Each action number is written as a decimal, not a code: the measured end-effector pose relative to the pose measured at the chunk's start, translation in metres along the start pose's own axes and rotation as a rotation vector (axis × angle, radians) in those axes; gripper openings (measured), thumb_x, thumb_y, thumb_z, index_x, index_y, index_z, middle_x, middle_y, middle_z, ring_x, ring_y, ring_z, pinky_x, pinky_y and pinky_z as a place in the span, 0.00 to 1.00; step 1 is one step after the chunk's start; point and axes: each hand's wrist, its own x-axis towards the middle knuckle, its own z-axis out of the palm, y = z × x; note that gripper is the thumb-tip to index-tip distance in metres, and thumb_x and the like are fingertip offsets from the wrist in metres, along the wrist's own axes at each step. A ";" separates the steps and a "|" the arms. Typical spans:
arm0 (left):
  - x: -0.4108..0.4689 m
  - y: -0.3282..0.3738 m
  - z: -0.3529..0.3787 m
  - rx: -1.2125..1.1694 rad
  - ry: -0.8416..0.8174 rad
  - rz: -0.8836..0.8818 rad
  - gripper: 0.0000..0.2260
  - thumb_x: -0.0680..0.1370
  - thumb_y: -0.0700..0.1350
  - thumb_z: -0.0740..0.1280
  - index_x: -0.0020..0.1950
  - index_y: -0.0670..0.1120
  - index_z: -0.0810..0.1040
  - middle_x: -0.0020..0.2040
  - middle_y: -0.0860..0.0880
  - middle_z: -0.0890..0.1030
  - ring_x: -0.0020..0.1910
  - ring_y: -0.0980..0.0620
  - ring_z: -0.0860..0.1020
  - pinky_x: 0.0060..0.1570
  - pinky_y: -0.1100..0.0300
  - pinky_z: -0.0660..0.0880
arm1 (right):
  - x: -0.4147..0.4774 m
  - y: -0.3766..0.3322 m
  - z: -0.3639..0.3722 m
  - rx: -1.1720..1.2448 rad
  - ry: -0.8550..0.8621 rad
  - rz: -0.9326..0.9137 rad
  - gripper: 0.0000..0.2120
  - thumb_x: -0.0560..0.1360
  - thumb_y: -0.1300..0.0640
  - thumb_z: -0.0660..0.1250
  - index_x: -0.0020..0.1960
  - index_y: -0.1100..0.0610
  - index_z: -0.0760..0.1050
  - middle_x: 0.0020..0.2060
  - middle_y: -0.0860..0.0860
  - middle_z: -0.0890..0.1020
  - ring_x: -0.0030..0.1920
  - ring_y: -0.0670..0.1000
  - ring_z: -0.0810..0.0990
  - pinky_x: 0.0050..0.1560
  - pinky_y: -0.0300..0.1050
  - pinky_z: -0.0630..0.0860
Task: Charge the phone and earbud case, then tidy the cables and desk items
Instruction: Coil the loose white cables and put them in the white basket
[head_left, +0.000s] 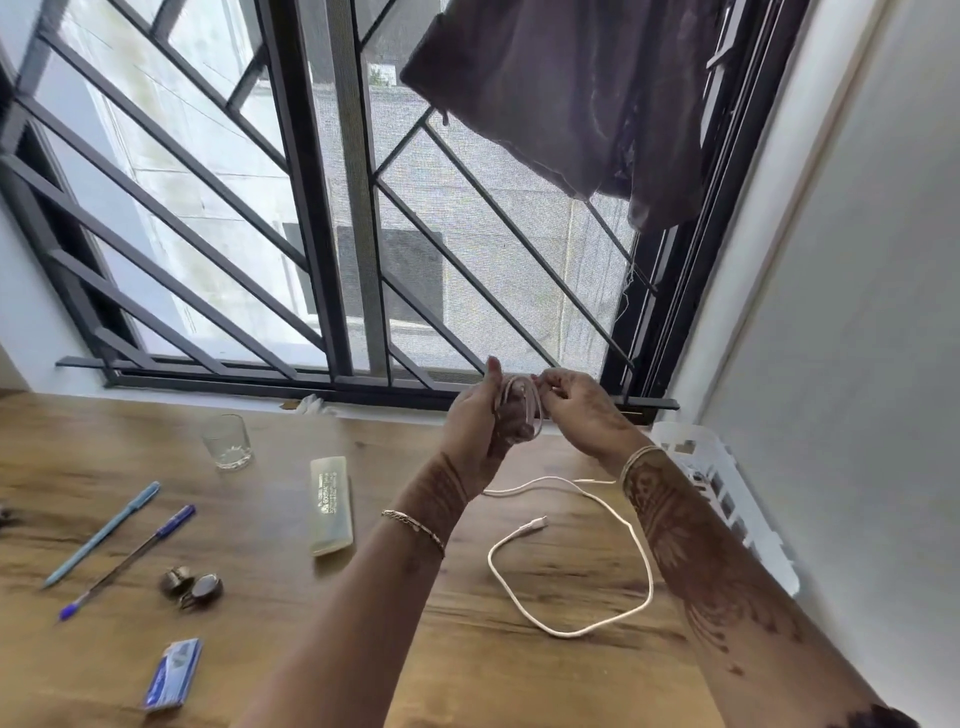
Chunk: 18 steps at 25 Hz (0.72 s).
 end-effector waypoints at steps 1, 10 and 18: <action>0.001 0.004 0.002 -0.101 -0.013 -0.004 0.21 0.83 0.51 0.51 0.37 0.40 0.71 0.20 0.54 0.68 0.18 0.58 0.65 0.21 0.68 0.67 | -0.001 0.004 0.003 -0.004 -0.013 -0.006 0.13 0.78 0.47 0.60 0.46 0.53 0.79 0.42 0.53 0.82 0.45 0.54 0.79 0.53 0.51 0.74; 0.026 -0.009 -0.022 0.379 0.108 0.129 0.11 0.83 0.43 0.55 0.46 0.41 0.74 0.28 0.51 0.74 0.23 0.58 0.72 0.26 0.65 0.71 | -0.019 -0.007 0.011 -0.146 -0.322 -0.065 0.13 0.78 0.56 0.60 0.37 0.51 0.78 0.30 0.46 0.74 0.34 0.48 0.72 0.38 0.41 0.68; 0.011 -0.021 -0.027 0.969 -0.038 0.141 0.23 0.83 0.50 0.52 0.31 0.48 0.72 0.25 0.49 0.75 0.25 0.51 0.73 0.34 0.57 0.71 | -0.018 -0.003 -0.004 -0.107 -0.230 -0.057 0.14 0.78 0.51 0.63 0.39 0.57 0.81 0.37 0.51 0.83 0.38 0.49 0.77 0.47 0.53 0.78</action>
